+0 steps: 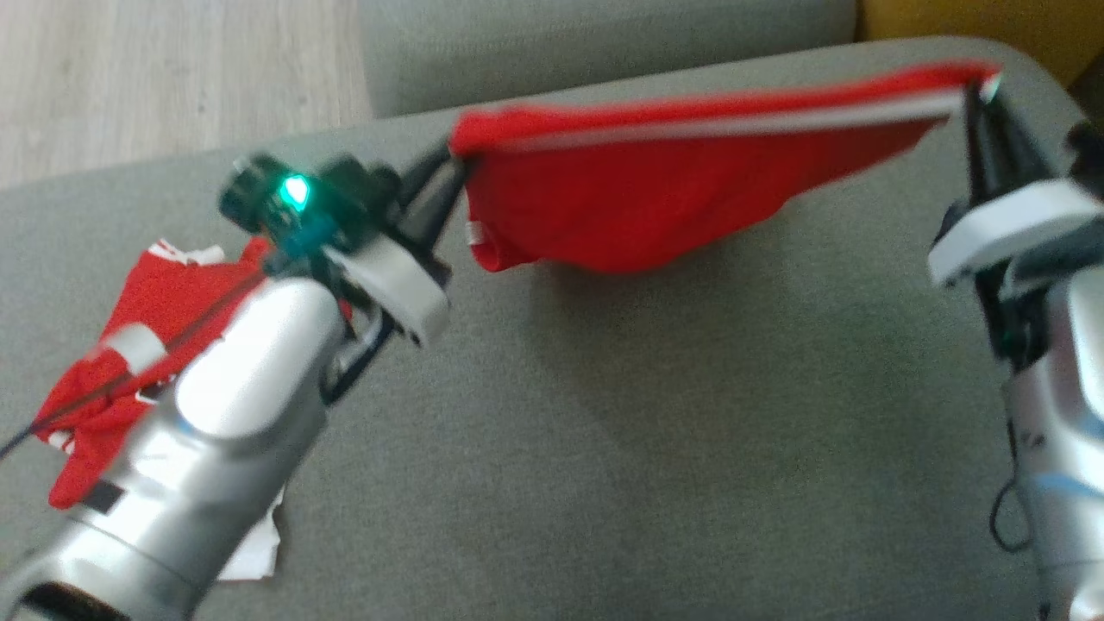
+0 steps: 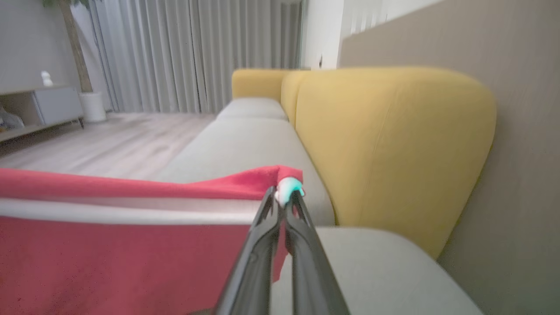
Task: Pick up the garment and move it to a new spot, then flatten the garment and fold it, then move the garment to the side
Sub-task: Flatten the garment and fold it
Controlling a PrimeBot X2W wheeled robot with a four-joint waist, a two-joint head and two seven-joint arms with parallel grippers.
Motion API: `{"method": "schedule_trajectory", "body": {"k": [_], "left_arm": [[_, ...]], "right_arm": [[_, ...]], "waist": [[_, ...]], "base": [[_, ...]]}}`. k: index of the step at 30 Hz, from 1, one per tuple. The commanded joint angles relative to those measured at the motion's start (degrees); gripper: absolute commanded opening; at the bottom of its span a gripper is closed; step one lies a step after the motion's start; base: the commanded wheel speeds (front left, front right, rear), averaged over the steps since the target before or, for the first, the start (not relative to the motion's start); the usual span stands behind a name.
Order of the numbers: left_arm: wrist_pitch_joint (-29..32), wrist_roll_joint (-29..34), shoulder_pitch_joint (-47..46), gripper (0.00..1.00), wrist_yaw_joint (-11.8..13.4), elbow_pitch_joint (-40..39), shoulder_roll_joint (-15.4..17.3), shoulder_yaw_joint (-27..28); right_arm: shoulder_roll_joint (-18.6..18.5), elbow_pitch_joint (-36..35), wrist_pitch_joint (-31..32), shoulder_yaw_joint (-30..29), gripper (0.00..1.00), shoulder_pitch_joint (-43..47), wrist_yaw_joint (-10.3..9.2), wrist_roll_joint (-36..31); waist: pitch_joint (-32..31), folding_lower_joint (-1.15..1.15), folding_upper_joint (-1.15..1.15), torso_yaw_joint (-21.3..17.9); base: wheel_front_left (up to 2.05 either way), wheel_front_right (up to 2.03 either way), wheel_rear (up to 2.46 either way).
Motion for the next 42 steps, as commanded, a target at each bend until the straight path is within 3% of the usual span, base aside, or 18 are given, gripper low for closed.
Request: {"method": "schedule_trajectory", "body": {"k": [1,10,15,25,32,37,42], "left_arm": [[0.72,-0.8,-4.52,0.0,1.23,-2.43,3.29,3.91],[3.78,-1.91,-7.07,0.0,3.91,-10.52,7.29,7.28],[4.7,-2.24,-4.31,0.0,7.13,-15.19,8.32,8.06],[8.65,-6.39,-0.78,0.0,7.69,-21.77,9.05,8.52],[10.16,-7.19,-8.71,0.0,4.41,-16.9,8.44,9.17],[8.75,-5.71,-20.33,0.0,2.24,-7.66,5.68,9.86],[3.03,-3.84,-31.25,0.0,1.49,3.83,2.17,10.94]], "right_arm": [[-1.03,-3.77,-0.3,0.62,0.0,-2.9,-0.05,1.01],[1.7,-17.32,0.67,-2.1,0.0,-2.08,-0.05,0.39],[3.34,-22.41,4.5,-1.57,0.0,2.29,-0.05,-0.77],[2.49,-26.75,8.96,-1.98,0.0,3.29,-0.05,-0.03],[0.15,-19.39,8.75,-2.09,0.0,-6.57,-0.05,1.47],[-4.39,-9.67,3.38,2.91,0.0,-19.86,-0.05,-1.59],[-4.79,2.83,-5.1,4.54,0.0,-33.6,-0.05,-3.76]], "waist": [[-1.84,0.01,0.0,-0.32],[-5.61,0.01,0.0,-0.08],[-5.99,0.01,0.0,0.22],[-2.82,0.01,0.0,-0.25],[7.28,0.01,0.0,-0.64],[15.45,0.01,0.0,-1.02],[20.02,0.01,0.0,-1.64]], "base": [[0.0,0.0,0.0],[0.0,0.0,0.0],[0.0,0.0,0.0],[0.0,0.0,0.0],[0.0,0.0,0.0],[0.0,0.0,0.0],[0.0,0.0,0.0]]}}
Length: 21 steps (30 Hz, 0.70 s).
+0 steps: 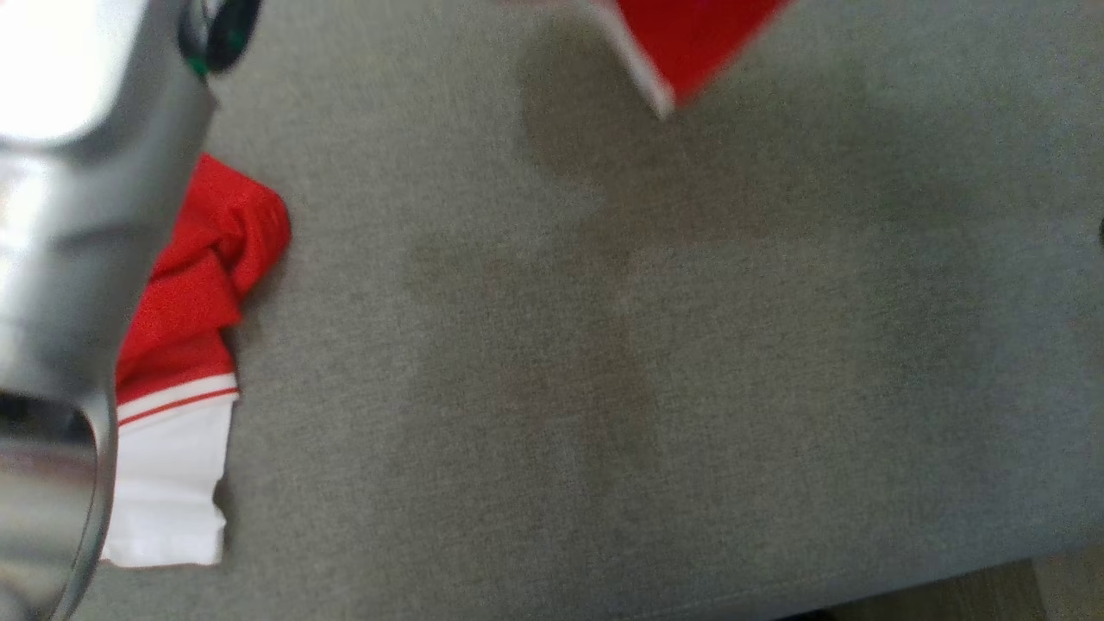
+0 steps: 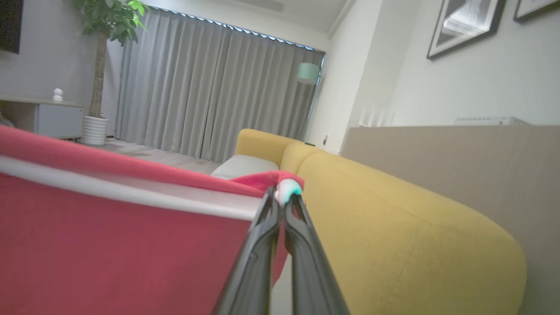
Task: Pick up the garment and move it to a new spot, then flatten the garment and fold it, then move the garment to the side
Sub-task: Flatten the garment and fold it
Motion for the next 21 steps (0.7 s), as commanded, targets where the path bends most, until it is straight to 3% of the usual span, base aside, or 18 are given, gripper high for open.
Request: {"method": "schedule_trajectory", "body": {"k": [1,7,11,14,17,21], "left_arm": [[-2.39,0.73,-5.3,0.0,0.13,2.28,1.61,3.02],[-10.25,1.33,-11.18,0.0,-1.34,11.46,-1.89,2.94],[-11.93,0.26,-8.94,0.0,-2.62,15.81,-4.04,0.92],[-12.31,-1.43,-5.29,0.0,-2.98,17.39,-5.69,-2.69],[-12.48,-4.21,-0.75,0.0,-3.02,16.42,-5.21,-8.42],[-10.84,-9.48,6.08,0.0,-3.04,13.38,-2.18,-16.96]], "right_arm": [[-0.89,1.44,-3.81,0.85,0.0,-4.11,-0.05,-2.55],[0.58,10.94,-9.18,-0.94,0.0,-10.58,-0.05,-6.52],[1.02,16.17,-9.5,-1.11,0.0,-8.55,-0.05,-7.59],[-0.43,20.29,-9.53,2.43,0.0,-4.62,-0.05,-9.96],[-1.26,25.62,-9.54,6.16,0.0,-1.07,-0.05,-9.72],[-2.07,32.3,-8.31,12.19,0.0,1.97,-0.05,-7.07]], "waist": [[4.42,-0.03,0.0,-0.71],[6.89,-0.03,0.0,-0.54],[7.41,-0.03,0.0,0.13],[6.98,-0.03,0.0,1.02],[5.84,-0.03,0.0,1.38],[3.13,-0.03,0.0,1.37]], "base": [[0.0,0.0,0.0],[0.0,0.0,0.0],[0.0,0.0,0.0],[0.0,0.0,0.0],[0.0,0.0,0.0],[0.0,0.0,0.0]]}}
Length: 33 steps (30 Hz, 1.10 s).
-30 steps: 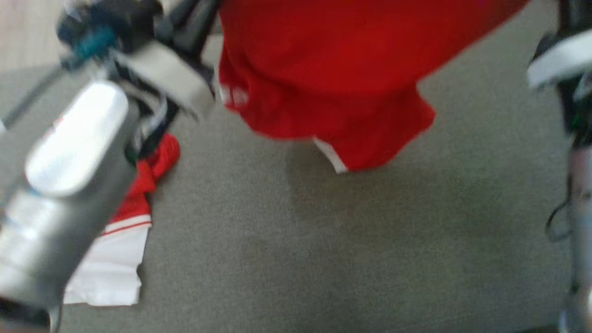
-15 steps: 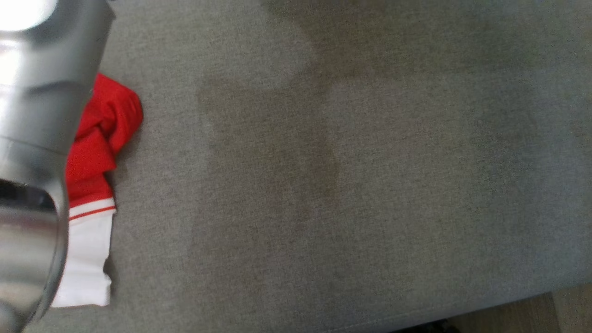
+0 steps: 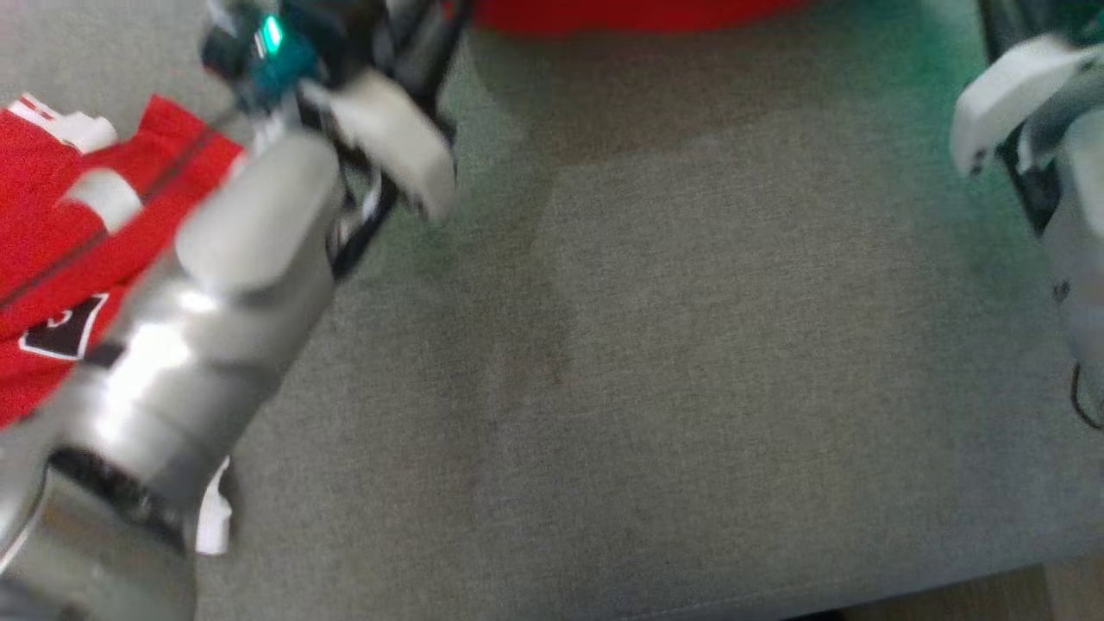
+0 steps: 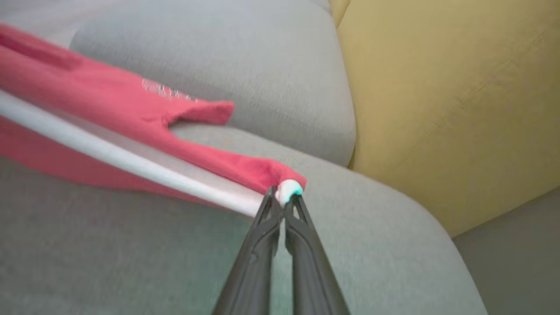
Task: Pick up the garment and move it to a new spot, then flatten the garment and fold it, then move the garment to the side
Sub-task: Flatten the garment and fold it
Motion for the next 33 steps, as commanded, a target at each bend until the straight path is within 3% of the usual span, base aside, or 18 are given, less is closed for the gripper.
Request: {"method": "schedule_trajectory", "body": {"k": [1,7,11,22,29,33], "left_arm": [[1.57,-3.2,0.66,0.0,0.13,-3.36,4.33,-2.46],[2.79,-9.43,6.38,0.0,0.12,-8.96,10.18,-9.66],[2.86,-12.16,9.4,0.0,0.12,-12.51,12.78,-13.31],[1.84,-12.91,17.32,0.0,0.36,-16.24,15.09,-16.7],[1.7,-13.61,24.49,0.0,2.91,-22.28,15.84,-17.33],[3.29,-14.3,27.62,0.0,4.5,-27.67,16.43,-17.63]], "right_arm": [[-1.14,1.14,1.43,3.73,0.0,0.32,-0.05,2.02],[-1.32,4.24,5.72,15.16,0.0,4.18,-0.05,8.79],[-3.76,1.47,10.93,24.48,0.0,7.75,-0.05,17.12],[-20.04,-19.45,25.52,44.67,0.0,14.52,-0.05,41.08],[-29.26,-29.39,32.72,50.96,0.0,17.59,-0.05,50.41],[-33.58,-34.24,36.06,51.37,0.0,19.73,-0.05,55.25]], "waist": [[-2.33,0.01,0.0,0.07],[-6.14,0.01,0.0,-0.37],[-8.44,0.01,0.0,-0.57],[-15.78,0.01,0.0,-2.35],[-21.02,0.01,0.0,-4.22],[-21.88,0.01,0.0,-4.66]], "base": [[0.0,0.0,0.0],[0.0,0.0,0.0],[0.0,0.0,0.0],[0.0,0.0,0.0],[0.0,0.0,0.0],[0.0,0.0,0.0]]}}
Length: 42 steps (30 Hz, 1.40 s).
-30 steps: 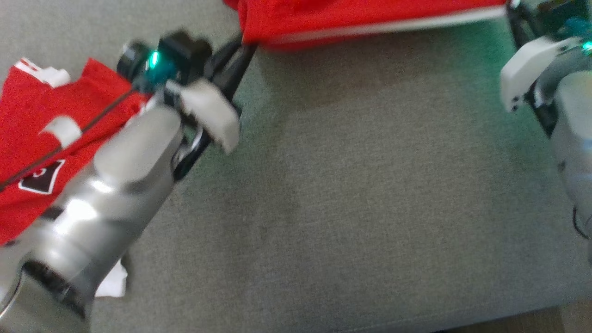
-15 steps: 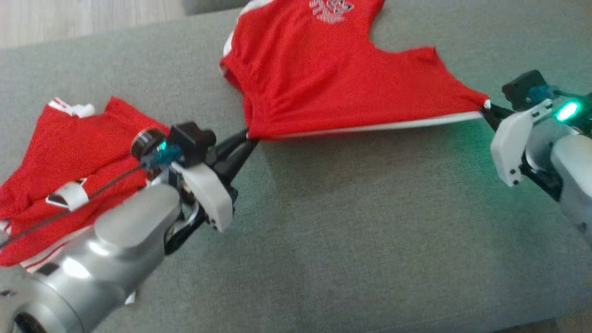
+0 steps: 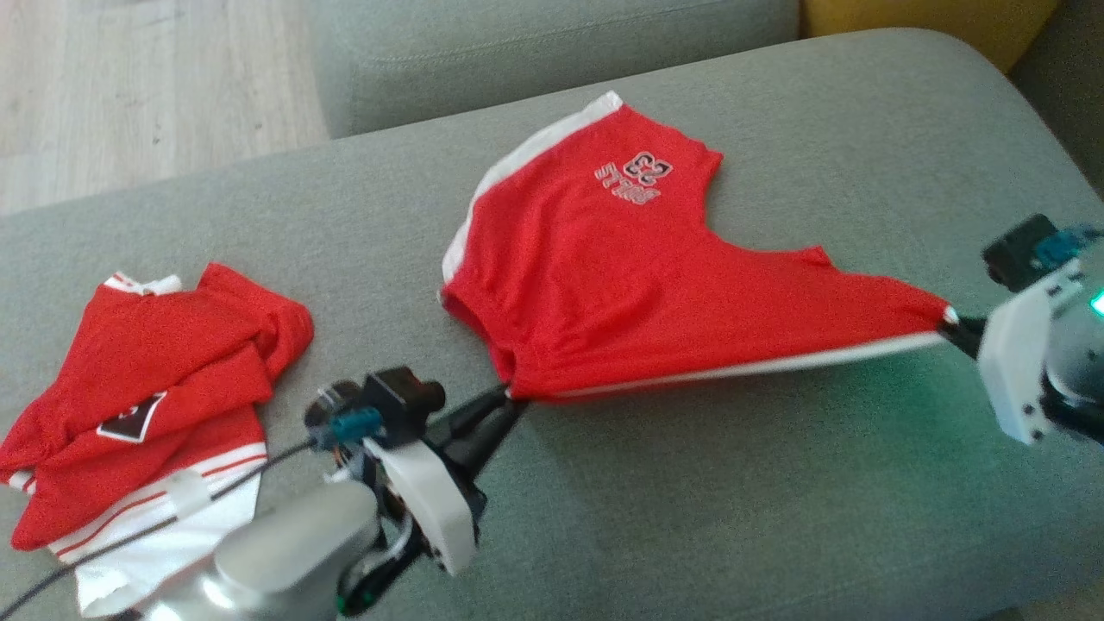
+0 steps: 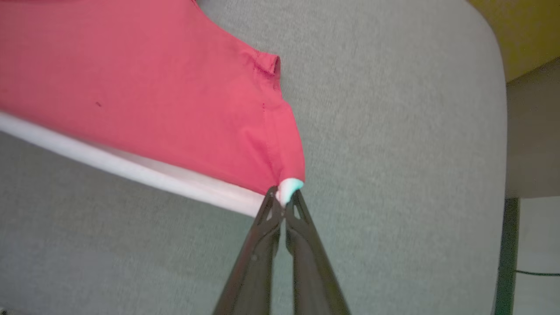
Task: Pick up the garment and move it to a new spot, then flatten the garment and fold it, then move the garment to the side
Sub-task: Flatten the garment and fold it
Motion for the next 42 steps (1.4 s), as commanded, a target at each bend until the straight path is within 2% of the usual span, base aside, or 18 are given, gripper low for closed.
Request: {"method": "schedule_trajectory", "body": {"k": [1,6,14,18,25,34,42], "left_arm": [[0.12,-0.58,-1.21,0.0,0.88,-1.65,2.77,2.01],[1.65,-0.41,-0.33,0.0,3.47,-7.25,3.69,2.02],[2.96,-0.21,-2.58,0.0,5.79,-10.22,4.29,3.32],[3.24,-0.16,-4.5,0.0,6.49,-10.48,3.97,4.38],[3.51,0.78,-8.68,0.0,5.76,-9.51,1.64,5.06],[3.14,1.82,-14.44,0.0,5.96,-6.51,-1.92,6.84],[2.04,2.24,-17.67,0.0,6.36,-3.31,-4.48,8.15]], "right_arm": [[-4.12,-0.38,0.63,-0.84,0.0,1.09,-0.06,0.72],[-6.77,-3.27,-0.28,-3.46,0.0,1.98,-0.06,1.43],[-4.46,-2.32,-5.51,-9.47,0.0,-0.01,-0.06,-3.51],[-2.15,-1.1,-8.08,-13.27,0.0,-2.4,-0.06,-6.51],[3.04,2.54,-11.2,-17.67,0.0,-8.96,-0.06,-11.73],[9.98,10.04,-12.22,-17.38,0.0,-19.12,-0.06,-16.64],[14.13,18.39,-14.21,-15.93,0.0,-24.97,-0.06,-18.63]], "waist": [[-0.19,0.02,0.0,-0.23],[0.96,0.02,0.0,0.04],[4.59,0.02,0.0,1.79],[7.14,0.02,0.0,3.76],[11.9,0.02,0.0,7.81],[18.37,0.02,0.0,11.66],[22.36,0.02,0.0,14.57]], "base": [[0.0,0.0,0.0],[0.0,0.0,0.0],[0.0,0.0,0.0],[0.0,0.0,0.0],[0.0,0.0,0.0],[0.0,0.0,0.0],[0.0,0.0,0.0]]}}
